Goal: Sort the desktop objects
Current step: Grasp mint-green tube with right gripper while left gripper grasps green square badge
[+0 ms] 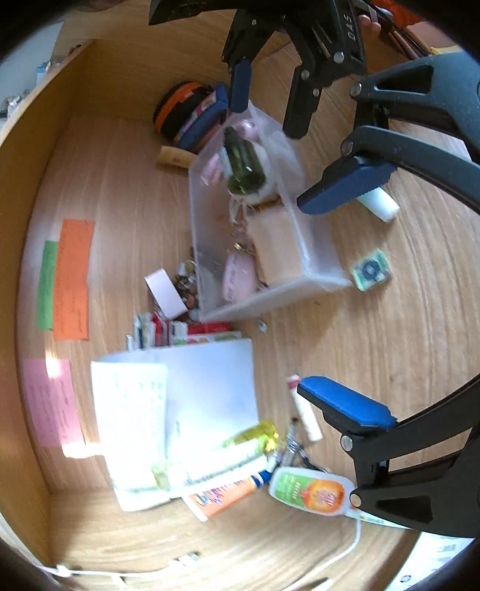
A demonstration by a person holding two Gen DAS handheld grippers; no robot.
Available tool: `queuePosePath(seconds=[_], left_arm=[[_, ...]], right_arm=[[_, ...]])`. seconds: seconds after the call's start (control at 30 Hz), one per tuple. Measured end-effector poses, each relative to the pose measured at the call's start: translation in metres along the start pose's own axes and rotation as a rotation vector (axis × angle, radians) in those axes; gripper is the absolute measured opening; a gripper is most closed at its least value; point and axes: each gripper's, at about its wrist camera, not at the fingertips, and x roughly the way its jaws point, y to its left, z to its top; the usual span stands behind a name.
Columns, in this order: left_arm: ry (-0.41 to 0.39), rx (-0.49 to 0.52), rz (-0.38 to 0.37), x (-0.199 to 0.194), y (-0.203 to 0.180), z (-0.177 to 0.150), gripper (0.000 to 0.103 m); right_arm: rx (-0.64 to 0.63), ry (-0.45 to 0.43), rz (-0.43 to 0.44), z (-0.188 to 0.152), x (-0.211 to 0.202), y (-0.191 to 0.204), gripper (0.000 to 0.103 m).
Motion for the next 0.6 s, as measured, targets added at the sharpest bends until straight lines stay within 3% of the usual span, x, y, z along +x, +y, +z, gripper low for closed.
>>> queuePosePath(seconds=[0.3, 0.6], left_arm=[[0.104, -0.035, 0.060, 0.012, 0.029, -0.031, 0.090], [0.156, -0.036, 0.041, 0.021, 0.026, -0.048, 0.090]], right_arm=[[0.012, 0.146, 0.089, -0.032, 0.031, 0.027, 0.086], [0.049, 0.269, 0.171, -0.048, 0.070, 0.044, 0.086]])
